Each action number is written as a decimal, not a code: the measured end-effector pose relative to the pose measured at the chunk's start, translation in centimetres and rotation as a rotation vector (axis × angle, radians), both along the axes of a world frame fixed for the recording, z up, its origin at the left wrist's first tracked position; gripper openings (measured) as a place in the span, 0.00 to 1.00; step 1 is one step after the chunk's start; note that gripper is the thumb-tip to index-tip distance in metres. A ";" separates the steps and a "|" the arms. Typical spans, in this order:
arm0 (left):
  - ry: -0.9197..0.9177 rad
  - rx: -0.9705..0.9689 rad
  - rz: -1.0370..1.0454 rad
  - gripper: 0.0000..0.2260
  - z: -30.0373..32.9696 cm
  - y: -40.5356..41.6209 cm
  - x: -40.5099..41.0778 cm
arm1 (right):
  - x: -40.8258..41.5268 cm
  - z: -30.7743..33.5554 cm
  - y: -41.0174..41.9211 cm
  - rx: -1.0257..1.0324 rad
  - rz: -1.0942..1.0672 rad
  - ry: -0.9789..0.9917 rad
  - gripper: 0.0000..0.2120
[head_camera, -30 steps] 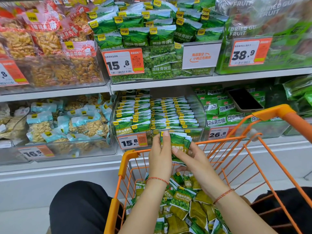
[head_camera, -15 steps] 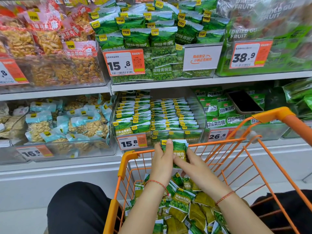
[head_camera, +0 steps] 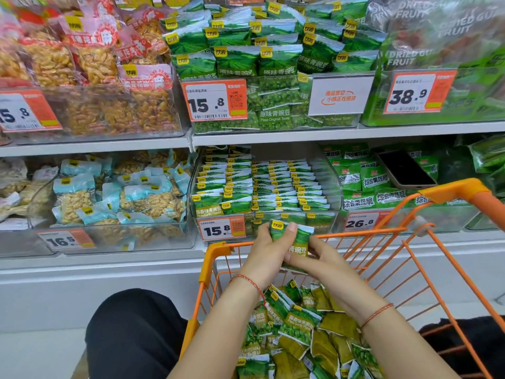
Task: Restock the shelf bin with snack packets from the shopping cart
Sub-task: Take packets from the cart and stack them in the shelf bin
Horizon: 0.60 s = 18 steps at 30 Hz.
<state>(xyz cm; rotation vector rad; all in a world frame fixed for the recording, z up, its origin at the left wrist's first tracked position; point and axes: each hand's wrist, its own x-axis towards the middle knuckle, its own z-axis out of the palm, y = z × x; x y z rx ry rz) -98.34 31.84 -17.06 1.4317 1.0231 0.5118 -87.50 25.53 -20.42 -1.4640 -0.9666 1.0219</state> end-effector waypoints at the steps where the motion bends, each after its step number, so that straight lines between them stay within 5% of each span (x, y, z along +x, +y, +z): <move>1: 0.009 0.005 0.000 0.33 0.0 0.3 -0.1 | 0.1 0.3 0.2 -0.017 0.004 0.025 0.09; 15: 0.022 0.050 0.007 0.34 0.3 3.2 0.4 | 0.3 4.0 3.5 -0.020 -0.002 -0.210 0.17; 18: 0.089 0.154 -0.033 0.33 0.7 5.8 1.1 | 1.3 4.5 5.6 -0.020 0.025 -0.212 0.11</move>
